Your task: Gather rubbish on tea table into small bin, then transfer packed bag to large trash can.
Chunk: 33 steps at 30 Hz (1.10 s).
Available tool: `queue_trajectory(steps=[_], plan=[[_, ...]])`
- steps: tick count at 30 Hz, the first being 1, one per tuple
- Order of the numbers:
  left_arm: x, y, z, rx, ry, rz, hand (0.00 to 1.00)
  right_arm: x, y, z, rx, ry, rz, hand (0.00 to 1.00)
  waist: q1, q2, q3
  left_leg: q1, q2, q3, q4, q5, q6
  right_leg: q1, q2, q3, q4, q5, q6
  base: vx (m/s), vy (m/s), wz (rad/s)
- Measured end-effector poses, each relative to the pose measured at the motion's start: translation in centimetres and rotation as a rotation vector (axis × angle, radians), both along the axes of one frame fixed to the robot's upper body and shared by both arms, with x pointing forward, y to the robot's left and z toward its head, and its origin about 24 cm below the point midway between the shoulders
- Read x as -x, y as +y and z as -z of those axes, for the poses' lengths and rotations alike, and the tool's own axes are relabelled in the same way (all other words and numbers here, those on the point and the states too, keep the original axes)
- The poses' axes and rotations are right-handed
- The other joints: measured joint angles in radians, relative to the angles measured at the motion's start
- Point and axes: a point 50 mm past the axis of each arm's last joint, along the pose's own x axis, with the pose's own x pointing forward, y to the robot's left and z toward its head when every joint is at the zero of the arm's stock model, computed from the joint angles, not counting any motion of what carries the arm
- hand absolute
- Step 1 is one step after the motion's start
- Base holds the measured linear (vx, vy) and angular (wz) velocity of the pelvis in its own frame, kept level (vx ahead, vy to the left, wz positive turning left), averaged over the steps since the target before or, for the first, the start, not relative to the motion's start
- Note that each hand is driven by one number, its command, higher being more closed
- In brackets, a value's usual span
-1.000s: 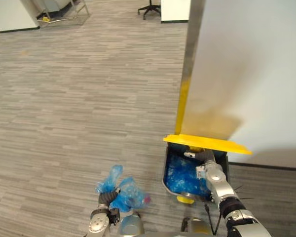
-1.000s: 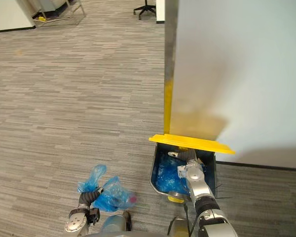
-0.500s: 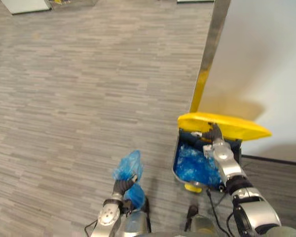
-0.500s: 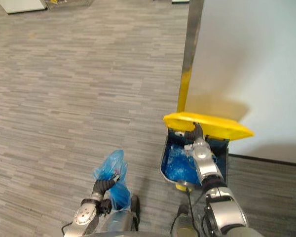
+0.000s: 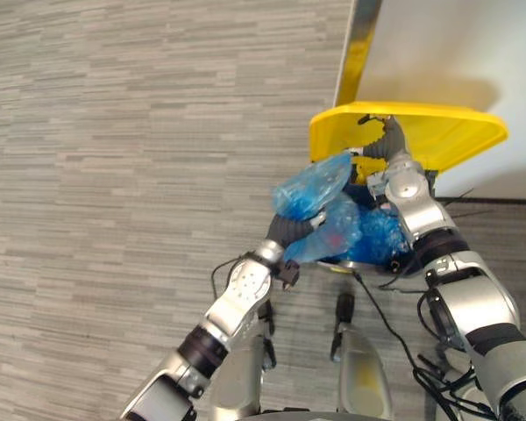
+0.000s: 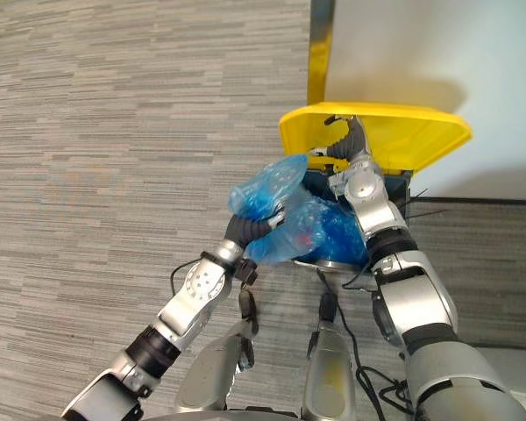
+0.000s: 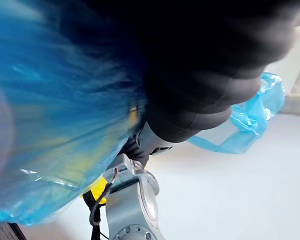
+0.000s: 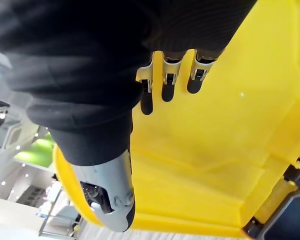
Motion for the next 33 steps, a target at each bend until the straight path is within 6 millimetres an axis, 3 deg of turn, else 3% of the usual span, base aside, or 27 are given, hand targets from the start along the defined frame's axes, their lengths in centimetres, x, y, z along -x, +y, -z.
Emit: queue_trajectory(steps=[2, 7, 11, 13, 19, 27, 30, 33], plan=[[-1.0, -0.4, -0.7, -0.032, -0.018, -0.005, 1.0, -0.2, 0.0, -2.2, 0.038, -0.042, 0.014, 0.0, -0.018, 0.0, 0.022, -0.017, -0.001, 0.018, 0.0, 0.001, 0.002, -0.018, 0.004, 0.02, -0.022, 0.023, 0.002, 0.02, 0.007, -0.29], [-3.0, -1.7, -3.4, -0.077, -0.082, -0.044, 1.0, 0.3, -2.0, -7.3, 0.108, -0.155, 0.088, 0.0, -0.028, 0.001, 0.048, -0.084, -0.004, 0.072, 0.001, 0.001, 0.003, -0.094, 0.012, 0.077, -0.077, 0.08, 0.005, 0.0, 0.001, -0.31], [-3.8, -1.6, -6.7, -0.047, -0.17, -0.087, 1.0, 0.4, -2.8, -7.6, 0.112, -0.16, 0.112, 0.0, -0.041, -0.001, 0.063, -0.097, 0.0, 0.095, 0.001, 0.0, 0.004, -0.107, 0.021, 0.1, -0.107, 0.1, 0.008, 0.02, -0.012, -0.19], [-4.0, -1.1, -9.5, 0.019, -0.231, -0.126, 1.0, 0.4, -2.9, -7.6, 0.111, -0.16, 0.113, 0.0, -0.047, -0.002, 0.063, -0.103, 0.002, 0.1, 0.0, -0.001, 0.005, -0.119, 0.025, 0.113, -0.107, 0.101, 0.008, 0.03, -0.02, -0.14], [-1.9, -1.1, -14.9, 0.168, -0.413, -0.107, 1.0, 0.4, -3.2, -6.6, 0.104, -0.142, 0.111, 0.0, -0.046, -0.002, 0.063, -0.102, 0.001, 0.113, 0.008, -0.011, 0.018, -0.12, 0.025, 0.126, -0.109, 0.101, 0.01, 0.03, -0.004, -0.06], [-1.5, -1.0, -15.3, 0.185, -0.439, -0.106, 1.0, 0.5, -3.4, -5.4, 0.08, -0.119, 0.104, 0.0, -0.045, -0.002, 0.063, -0.104, 0.0, 0.105, 0.014, -0.012, 0.02, -0.109, 0.023, 0.123, -0.126, 0.11, 0.012, 0.0, -0.004, 0.01], [-2.8, -1.0, -14.0, 0.122, -0.401, -0.146, 1.0, 0.5, -3.4, -5.4, 0.075, -0.119, 0.103, 0.0, -0.045, -0.002, 0.063, -0.105, 0.0, 0.105, 0.014, -0.012, 0.02, -0.107, 0.023, 0.122, -0.13, 0.113, 0.011, 0.0, 0.0, 0.0], [-5.4, -0.8, -10.6, 0.0, -0.259, -0.224, 1.0, 0.4, -3.3, -5.3, 0.07, -0.119, 0.099, 0.0, -0.048, -0.002, 0.063, -0.106, 0.0, 0.105, 0.014, -0.012, 0.02, -0.107, 0.023, 0.121, -0.131, 0.114, 0.011, 0.0, 0.0, 0.0]])
